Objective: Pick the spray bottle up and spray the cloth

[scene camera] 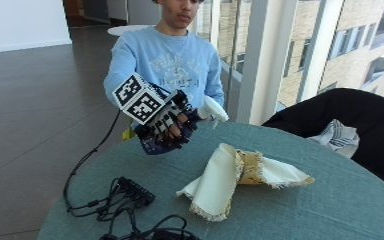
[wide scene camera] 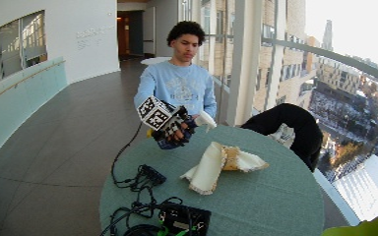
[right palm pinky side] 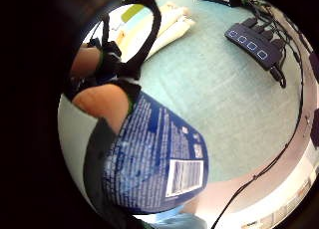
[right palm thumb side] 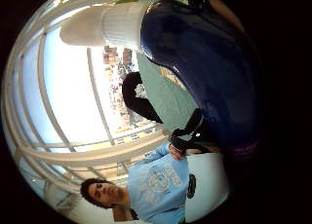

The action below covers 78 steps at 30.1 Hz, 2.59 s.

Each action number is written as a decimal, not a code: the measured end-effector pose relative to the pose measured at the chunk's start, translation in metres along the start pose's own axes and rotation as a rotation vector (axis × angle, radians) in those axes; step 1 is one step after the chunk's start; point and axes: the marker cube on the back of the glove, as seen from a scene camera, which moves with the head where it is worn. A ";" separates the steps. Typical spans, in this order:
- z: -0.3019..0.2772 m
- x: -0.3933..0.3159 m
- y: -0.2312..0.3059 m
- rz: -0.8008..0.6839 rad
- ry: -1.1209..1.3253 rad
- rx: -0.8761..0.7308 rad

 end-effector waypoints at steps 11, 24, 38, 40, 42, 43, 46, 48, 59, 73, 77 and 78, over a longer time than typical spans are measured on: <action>-0.003 -0.002 -0.001 -0.002 0.009 0.001; 0.000 -0.007 0.002 -0.021 0.023 -0.012; 0.003 -0.008 0.000 -0.030 0.008 -0.004; 0.004 -0.009 0.000 -0.032 0.003 -0.001; 0.005 -0.010 0.000 -0.036 0.000 0.002; 0.005 -0.011 0.000 -0.038 -0.003 0.003; 0.006 -0.014 0.000 -0.055 -0.025 0.010; 0.007 -0.022 0.001 -0.084 -0.063 0.025; 0.045 -0.100 0.000 -0.374 -0.347 0.146; 0.168 -0.195 -0.017 -0.583 -0.568 0.143; 0.197 -0.208 -0.020 -0.621 -0.575 0.142; 0.202 -0.210 -0.020 -0.628 -0.568 0.143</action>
